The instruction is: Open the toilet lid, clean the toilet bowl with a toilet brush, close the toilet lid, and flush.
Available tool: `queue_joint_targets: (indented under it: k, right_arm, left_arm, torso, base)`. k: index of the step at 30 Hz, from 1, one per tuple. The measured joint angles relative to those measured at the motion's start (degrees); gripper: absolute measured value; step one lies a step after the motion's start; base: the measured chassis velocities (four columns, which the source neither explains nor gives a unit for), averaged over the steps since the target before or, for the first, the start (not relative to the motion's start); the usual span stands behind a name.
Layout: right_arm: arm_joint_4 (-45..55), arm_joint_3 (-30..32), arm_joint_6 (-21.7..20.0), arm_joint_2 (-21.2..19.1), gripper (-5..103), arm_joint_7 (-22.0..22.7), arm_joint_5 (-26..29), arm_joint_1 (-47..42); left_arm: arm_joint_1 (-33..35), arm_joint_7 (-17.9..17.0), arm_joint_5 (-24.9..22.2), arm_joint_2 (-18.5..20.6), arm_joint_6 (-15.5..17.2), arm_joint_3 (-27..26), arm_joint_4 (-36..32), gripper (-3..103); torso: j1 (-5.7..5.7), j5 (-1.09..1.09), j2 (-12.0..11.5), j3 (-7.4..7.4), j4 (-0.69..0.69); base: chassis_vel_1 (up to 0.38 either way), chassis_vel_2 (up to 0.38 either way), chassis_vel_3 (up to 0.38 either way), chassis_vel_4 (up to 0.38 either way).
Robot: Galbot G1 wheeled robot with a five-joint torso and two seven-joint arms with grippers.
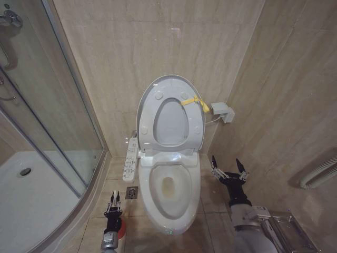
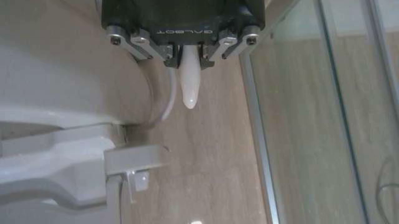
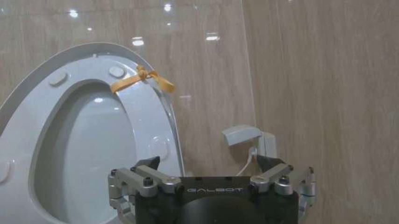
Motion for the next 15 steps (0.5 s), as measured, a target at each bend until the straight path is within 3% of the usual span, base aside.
queue_joint_targets:
  k: [8,15]
  right_arm:
    - [0.0,0.0,0.0,0.0,100,0.0,0.0,0.0]
    - [0.0,0.0,0.0,0.0,100,0.0,0.0,0.0]
  left_arm:
    - [-1.7,2.4,-0.2,-0.4,-0.1,0.3,3.9,22]
    - [-1.4,2.3,-0.5,-0.4,-0.1,0.1,3.7,24]
  torso:
    - [0.0,0.0,0.0,0.0,-0.01]
    - [0.0,0.0,0.0,0.0,0.01]
  base:
    - [0.0,0.0,0.0,0.0]
    - [0.0,0.0,0.0,0.0]
